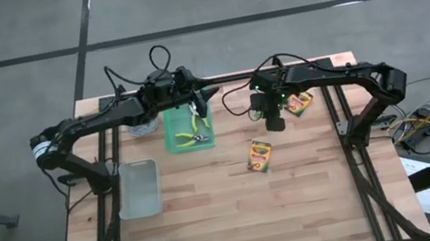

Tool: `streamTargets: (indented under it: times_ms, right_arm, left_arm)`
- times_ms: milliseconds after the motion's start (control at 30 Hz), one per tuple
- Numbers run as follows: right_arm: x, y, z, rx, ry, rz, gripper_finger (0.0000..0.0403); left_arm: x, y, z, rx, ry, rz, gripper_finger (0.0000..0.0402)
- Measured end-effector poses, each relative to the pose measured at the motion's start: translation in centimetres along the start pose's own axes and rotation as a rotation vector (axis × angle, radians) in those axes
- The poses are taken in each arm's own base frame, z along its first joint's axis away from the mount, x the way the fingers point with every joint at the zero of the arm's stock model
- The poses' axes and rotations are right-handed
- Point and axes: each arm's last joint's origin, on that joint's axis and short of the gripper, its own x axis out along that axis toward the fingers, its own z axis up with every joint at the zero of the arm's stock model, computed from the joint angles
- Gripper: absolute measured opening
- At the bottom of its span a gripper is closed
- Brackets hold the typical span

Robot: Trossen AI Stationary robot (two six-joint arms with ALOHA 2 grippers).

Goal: Pick & Place School Supplies
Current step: Put the green eraser into the black bin

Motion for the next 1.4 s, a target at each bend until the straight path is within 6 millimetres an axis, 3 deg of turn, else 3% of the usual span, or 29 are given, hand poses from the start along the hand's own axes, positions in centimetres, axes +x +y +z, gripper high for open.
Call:
streamTargets:
  times_ms: [600, 733, 867, 1133, 1400]
  right_arm:
    - [-4.7, 0.8, -0.8, 0.015, -0.144, -0.04, 0.0082]
    - [-6.1, 1.0, -1.0, 0.011, -0.188, -0.073, 0.0081]
    - [-7.5, 1.0, -1.2, 0.017, -0.23, -0.166, 0.0078]
    - [-9.9, 0.8, -0.2, -0.001, -0.446, -0.29, 0.0084]
    - [-10.3, 0.4, 1.1, -0.073, -0.467, -0.318, 0.0081]
  left_arm:
    - [-0.1, 0.3, -0.1, -0.045, 0.01, 0.01, 0.0172]
    - [-0.1, 0.6, 0.0, -0.217, 0.008, 0.018, 0.0172]
    - [-0.2, 1.0, 0.0, -0.523, 0.002, 0.024, 0.0172]
    - [-0.2, 1.0, 0.0, -0.993, 0.004, 0.026, 0.0172]
    - [0.0, 0.6, -0.3, -1.093, 0.021, 0.024, 0.0172]
